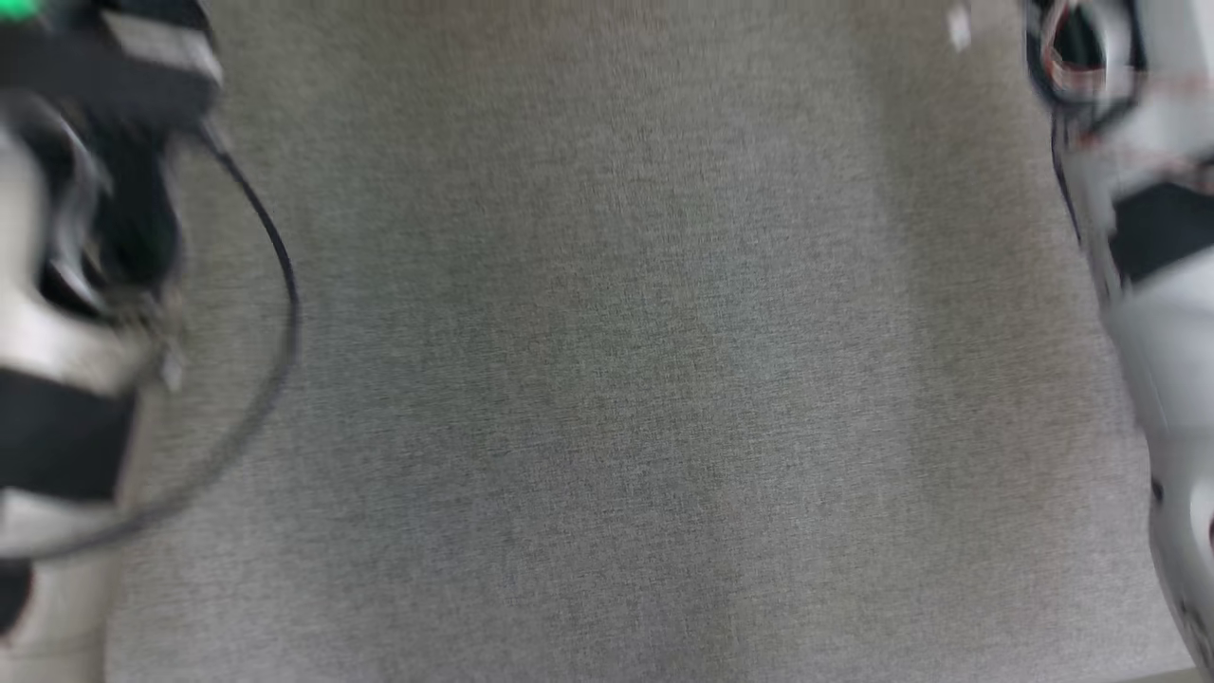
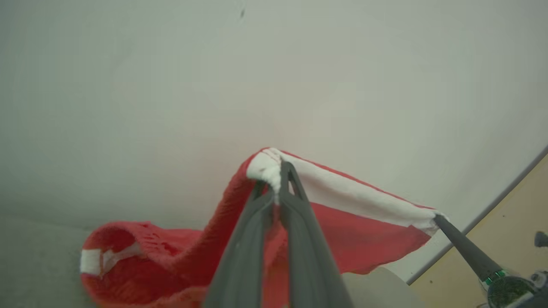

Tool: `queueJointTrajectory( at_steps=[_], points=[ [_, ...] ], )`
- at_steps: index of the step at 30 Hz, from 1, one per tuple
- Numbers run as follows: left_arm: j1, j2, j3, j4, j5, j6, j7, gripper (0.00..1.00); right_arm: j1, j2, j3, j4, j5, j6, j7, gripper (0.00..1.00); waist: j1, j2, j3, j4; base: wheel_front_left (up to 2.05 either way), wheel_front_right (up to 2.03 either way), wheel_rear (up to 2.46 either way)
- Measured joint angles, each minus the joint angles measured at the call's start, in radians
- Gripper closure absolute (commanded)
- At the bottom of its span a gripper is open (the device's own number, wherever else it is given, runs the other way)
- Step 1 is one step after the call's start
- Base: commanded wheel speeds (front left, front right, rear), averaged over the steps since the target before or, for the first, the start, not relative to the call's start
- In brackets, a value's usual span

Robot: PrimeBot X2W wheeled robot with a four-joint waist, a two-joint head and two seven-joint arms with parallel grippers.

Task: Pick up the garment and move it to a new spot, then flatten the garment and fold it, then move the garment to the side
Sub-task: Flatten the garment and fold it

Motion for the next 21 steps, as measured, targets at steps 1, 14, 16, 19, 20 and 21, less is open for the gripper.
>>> queueJointTrajectory(
  at_steps=[1,14,16,19,20,21],
  points=[
    [0.036,0.004,-0.013,-0.015,-0.019,0.0,-0.007,1.0,0.038,-0.016,0.01,-0.027,0.017,0.0,0.013,1.0,0.0,0.0,-0.014,0.002,0.0,0.0,0.0],
    [0.474,0.088,-0.19,0.007,0.025,0.02,-0.016,1.0,0.644,-0.147,-0.007,-0.4,0.195,0.0,0.522,1.0,-0.0003,-0.0003,-0.263,0.018,0.0,0.0,0.0],
    [0.525,0.099,-0.228,0.018,0.059,0.044,-0.002,1.0,0.739,-0.172,-0.03,-0.45,0.196,0.0,0.62,1.0,-0.0003,-0.0003,-0.305,0.019,0.0,0.0,0.0],
    [0.604,0.1,-0.265,0.018,0.068,0.062,0.008,1.0,0.879,-0.178,-0.059,-0.525,0.196,0.0,0.754,1.0,-0.0004,-0.0004,-0.364,0.02,0.0,0.0,0.0],
    [0.632,0.102,-0.273,0.013,0.07,0.07,0.012,1.0,0.922,-0.178,-0.072,-0.551,0.196,0.0,0.797,1.0,-0.0004,-0.0004,-0.382,0.02,0.0,0.0,0.0],
    [0.659,0.102,-0.279,0.009,0.07,0.079,0.012,1.0,0.963,-0.178,-0.086,-0.581,0.196,0.0,0.841,1.0,-0.0004,-0.0004,-0.4,0.021,0.0,0.0,0.0]
  ],
)
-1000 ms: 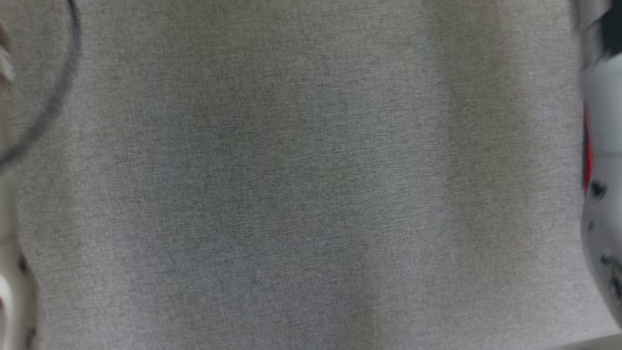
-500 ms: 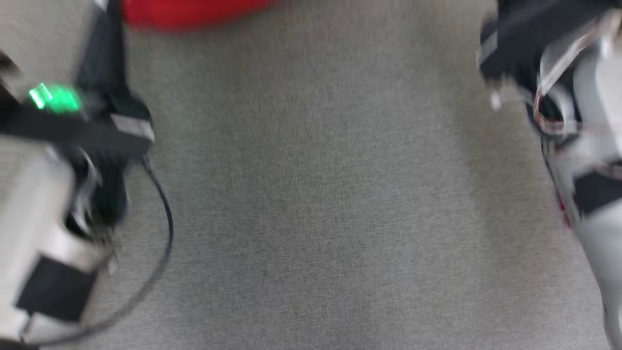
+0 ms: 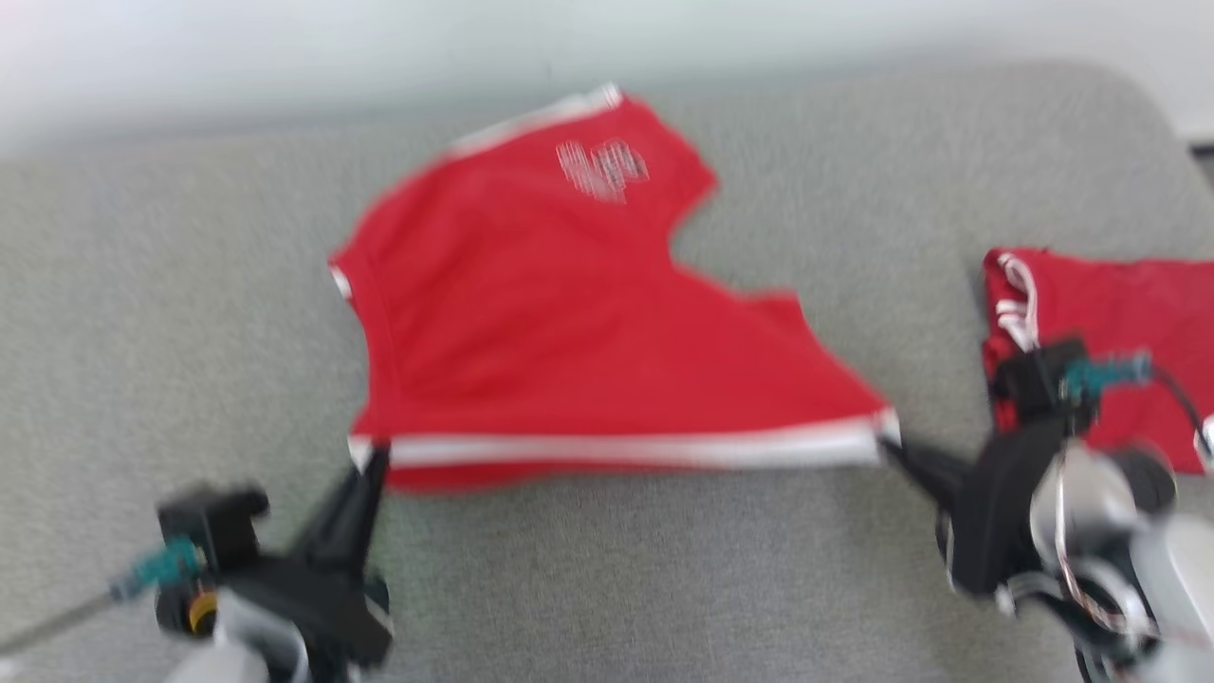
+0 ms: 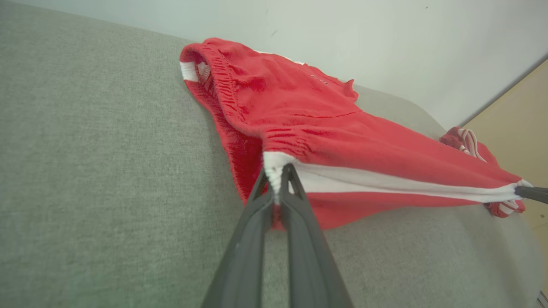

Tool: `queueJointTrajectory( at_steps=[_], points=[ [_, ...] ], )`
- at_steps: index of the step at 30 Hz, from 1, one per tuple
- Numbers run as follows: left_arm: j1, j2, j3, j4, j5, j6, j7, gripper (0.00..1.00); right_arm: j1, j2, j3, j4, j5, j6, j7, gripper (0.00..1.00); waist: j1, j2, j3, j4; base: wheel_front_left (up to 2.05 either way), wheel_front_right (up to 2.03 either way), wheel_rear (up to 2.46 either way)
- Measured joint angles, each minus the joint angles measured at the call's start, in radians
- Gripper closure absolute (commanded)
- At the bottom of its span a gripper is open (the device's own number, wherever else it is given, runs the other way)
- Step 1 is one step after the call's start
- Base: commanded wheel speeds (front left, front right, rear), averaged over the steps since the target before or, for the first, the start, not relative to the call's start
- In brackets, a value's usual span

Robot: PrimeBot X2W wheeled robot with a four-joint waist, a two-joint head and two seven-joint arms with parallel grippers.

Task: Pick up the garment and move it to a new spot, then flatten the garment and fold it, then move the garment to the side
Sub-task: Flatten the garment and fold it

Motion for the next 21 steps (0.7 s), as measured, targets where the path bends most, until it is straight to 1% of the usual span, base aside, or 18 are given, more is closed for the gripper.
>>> queueJointTrajectory(
  at_steps=[4,5,7,9,11,15,19,21],
  points=[
    [0.094,0.01,-0.032,-0.029,0.01,0.025,0.003,1.0,0.159,0.013,-0.078,-0.12,-0.002,0.0,0.16,1.0,0.0,0.0,-0.064,0.003,0.0,0.0,0.0],
    [0.094,0.01,-0.032,-0.029,0.01,0.025,0.003,1.0,0.159,0.013,-0.078,-0.12,-0.002,0.0,0.16,1.0,0.0,0.0,-0.064,0.003,0.0,0.0,0.0],
    [0.136,0.023,-0.055,-0.044,0.027,0.043,0.015,1.0,0.231,0.024,-0.12,-0.179,-0.005,0.0,0.23,1.0,0.0001,-0.0001,-0.091,0.005,0.0,0.0,0.0],
    [0.17,0.043,-0.084,-0.061,0.049,0.063,0.034,1.0,0.296,0.046,-0.165,-0.242,-0.017,0.0,0.286,1.0,0.0002,0.0,-0.114,0.008,0.0,0.0,0.0],
    [0.203,0.049,-0.1,-0.085,0.053,0.082,0.049,1.0,0.358,0.077,-0.2,-0.299,-0.023,0.0,0.34,1.0,0.0002,0.0,-0.133,0.013,0.0,0.0,0.0],
    [0.265,0.08,-0.135,-0.122,0.063,0.112,0.096,1.0,0.483,0.138,-0.253,-0.388,-0.029,0.0,0.459,1.0,0.0002,0.0,-0.155,0.029,0.0,0.0,0.0],
    [0.323,0.103,-0.168,-0.168,0.045,0.121,0.163,1.0,0.572,0.172,-0.296,-0.467,-0.045,0.0,0.567,1.0,0.0003,0.0001,-0.167,0.045,0.0,0.0,0.0],
    [0.343,0.114,-0.173,-0.21,0.031,0.129,0.18,1.0,0.593,0.192,-0.324,-0.523,-0.057,0.0,0.593,1.0,0.0003,0.0001,-0.17,0.056,0.0,0.0,0.0]
  ],
)
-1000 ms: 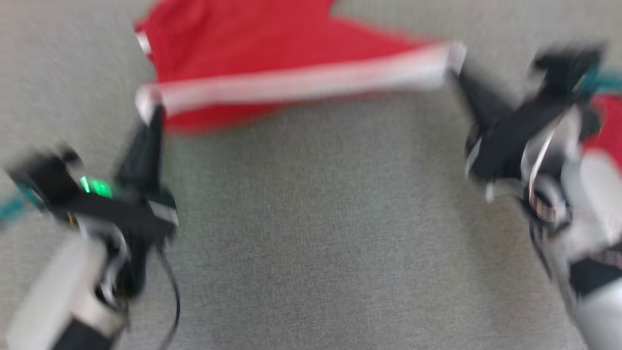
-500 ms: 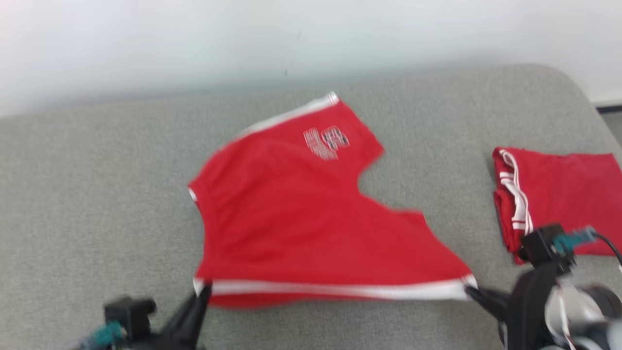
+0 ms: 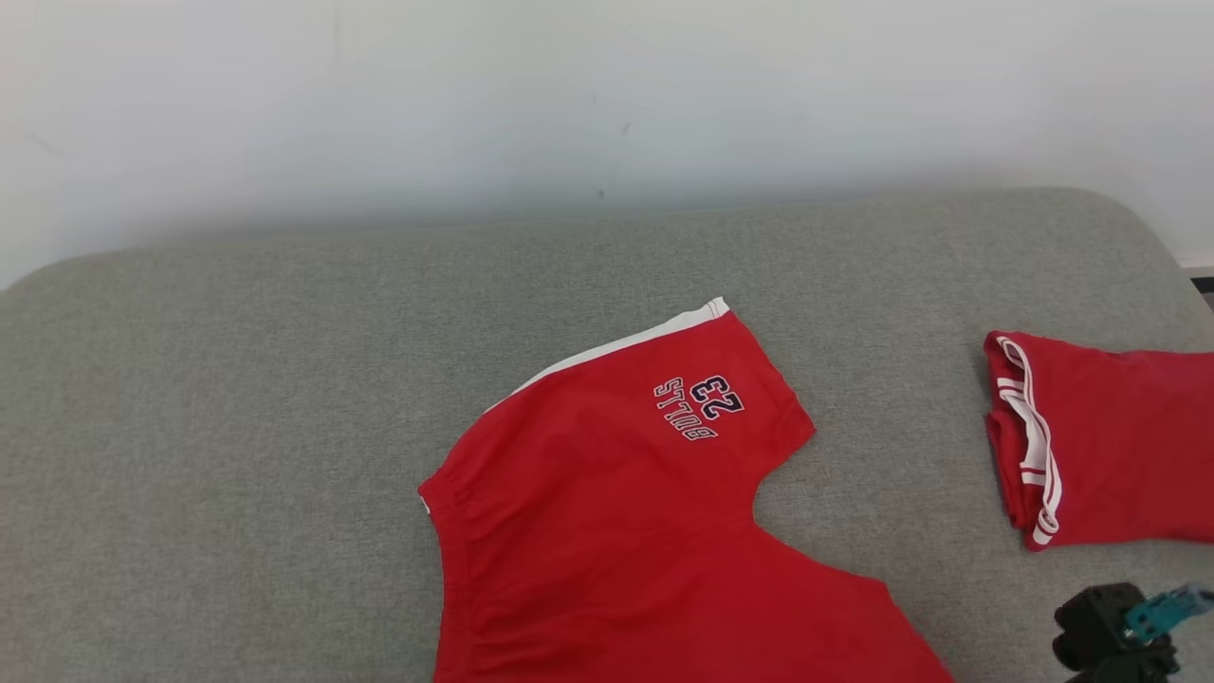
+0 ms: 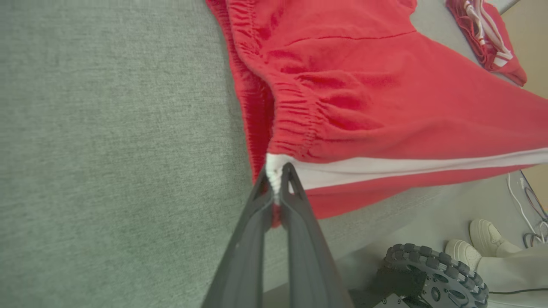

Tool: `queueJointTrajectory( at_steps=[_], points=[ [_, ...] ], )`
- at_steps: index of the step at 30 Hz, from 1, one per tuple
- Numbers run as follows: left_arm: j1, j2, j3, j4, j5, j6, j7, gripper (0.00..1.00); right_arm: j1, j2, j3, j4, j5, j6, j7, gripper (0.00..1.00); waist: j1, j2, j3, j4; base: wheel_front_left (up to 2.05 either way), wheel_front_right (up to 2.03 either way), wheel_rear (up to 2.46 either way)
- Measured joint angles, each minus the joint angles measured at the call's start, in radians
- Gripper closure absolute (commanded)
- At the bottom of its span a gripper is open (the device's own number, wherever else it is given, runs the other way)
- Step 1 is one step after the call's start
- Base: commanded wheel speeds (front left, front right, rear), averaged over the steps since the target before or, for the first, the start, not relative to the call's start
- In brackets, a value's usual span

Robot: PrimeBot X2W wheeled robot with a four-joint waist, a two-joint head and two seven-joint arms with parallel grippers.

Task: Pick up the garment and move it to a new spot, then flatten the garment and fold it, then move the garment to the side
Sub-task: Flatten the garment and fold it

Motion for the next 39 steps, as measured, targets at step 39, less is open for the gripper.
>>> queueJointTrajectory(
  at_steps=[39],
  points=[
    [-0.556,-0.273,0.098,0.175,-0.013,-0.051,-0.03,1.0,-1.029,-0.147,0.245,0.831,-0.21,0.0,-0.665,1.0,0.0005,0.0004,0.264,0.171,0.0,0.0,0.0]
  ],
)
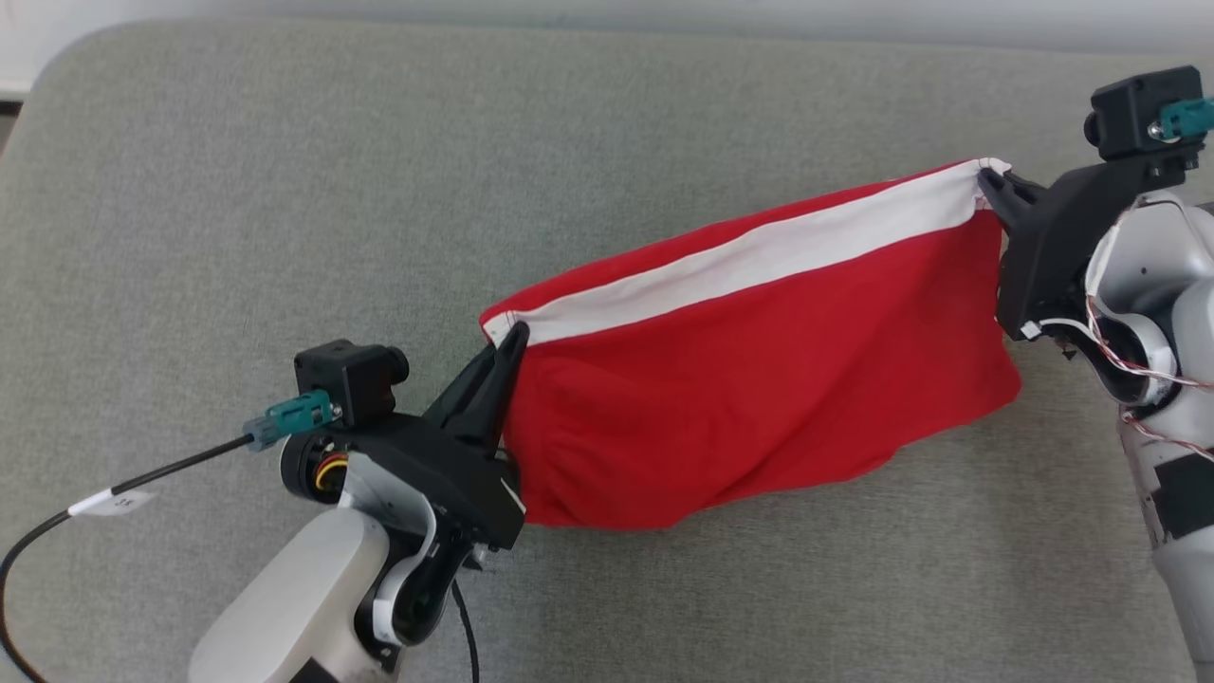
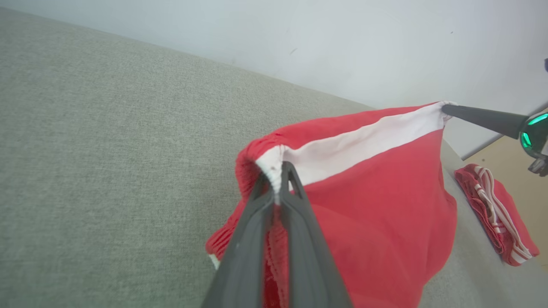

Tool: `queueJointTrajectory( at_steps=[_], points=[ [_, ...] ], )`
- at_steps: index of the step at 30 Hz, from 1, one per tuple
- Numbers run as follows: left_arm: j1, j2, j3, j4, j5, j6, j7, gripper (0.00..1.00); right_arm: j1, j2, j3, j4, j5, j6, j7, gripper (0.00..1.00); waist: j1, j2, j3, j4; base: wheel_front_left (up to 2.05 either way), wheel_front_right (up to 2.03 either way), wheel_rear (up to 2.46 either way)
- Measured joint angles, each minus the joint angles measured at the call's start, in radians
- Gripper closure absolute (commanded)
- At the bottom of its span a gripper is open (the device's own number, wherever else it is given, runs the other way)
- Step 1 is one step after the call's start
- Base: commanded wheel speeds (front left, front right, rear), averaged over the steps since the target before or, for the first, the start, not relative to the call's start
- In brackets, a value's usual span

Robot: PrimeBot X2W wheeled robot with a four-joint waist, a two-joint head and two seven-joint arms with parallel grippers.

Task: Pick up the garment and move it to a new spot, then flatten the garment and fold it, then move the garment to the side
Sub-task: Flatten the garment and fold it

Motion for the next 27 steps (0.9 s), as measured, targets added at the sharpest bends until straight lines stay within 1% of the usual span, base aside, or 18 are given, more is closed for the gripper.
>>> queueJointTrajectory(
  at_steps=[8,9,10,11,16,19,22,24,27],
  points=[
    [-0.049,-0.039,0.012,0.089,0.01,0.015,-0.03,1.0,-0.083,0.006,0.067,0.137,-0.003,0.0,-0.051,1.0,0.0,0.0,0.056,0.036,0.0,0.0,0.0],
    [-0.049,-0.042,0.013,0.095,0.009,0.012,-0.033,0.9,-0.087,0.007,0.076,0.148,0.004,0.0,-0.054,0.91,0.0,0.0,0.059,0.039,0.0,0.0,0.0],
    [-0.051,-0.044,0.013,0.102,0.008,0.008,-0.036,0.36,-0.091,0.009,0.084,0.162,0.012,0.0,-0.054,0.29,0.0,0.0,0.06,0.041,0.0,0.0,0.0],
    [-0.053,-0.047,0.014,0.11,0.008,0.007,-0.043,0.0,-0.093,0.012,0.09,0.171,0.02,0.0,-0.06,0.0,0.0,0.0,0.06,0.041,0.0,0.0,0.0],
    [-0.062,-0.055,0.006,0.143,0.024,-0.008,-0.083,0.0,-0.098,0.008,0.116,0.201,0.063,0.0,-0.094,0.0,-0.0003,0.0,0.041,0.037,0.0,0.0,0.0],
    [-0.061,-0.056,0.016,0.154,0.044,0.0,-0.143,0.0,-0.094,0.002,0.116,0.211,0.092,0.0,-0.094,0.0,-0.0002,0.0,0.018,0.033,0.0,0.0,0.0],
    [-0.032,-0.045,0.048,0.145,0.08,0.008,-0.193,0.0,-0.076,0.0,0.086,0.231,0.119,0.0,-0.08,0.0,-0.0004,-0.0002,-0.011,0.03,0.0,0.0,0.0],
    [0.021,-0.04,0.086,0.119,0.105,0.011,-0.204,0.0,-0.054,-0.002,0.069,0.242,0.127,0.0,-0.052,0.0,-0.0004,-0.0002,-0.032,0.028,0.0,0.0,0.0],
    [0.124,-0.046,0.212,0.026,0.188,0.021,-0.209,0.0,-0.025,0.0,0.034,0.244,0.135,0.0,-0.022,0.0,-0.0004,-0.0002,-0.065,0.025,0.0,0.0,0.0]
  ],
)
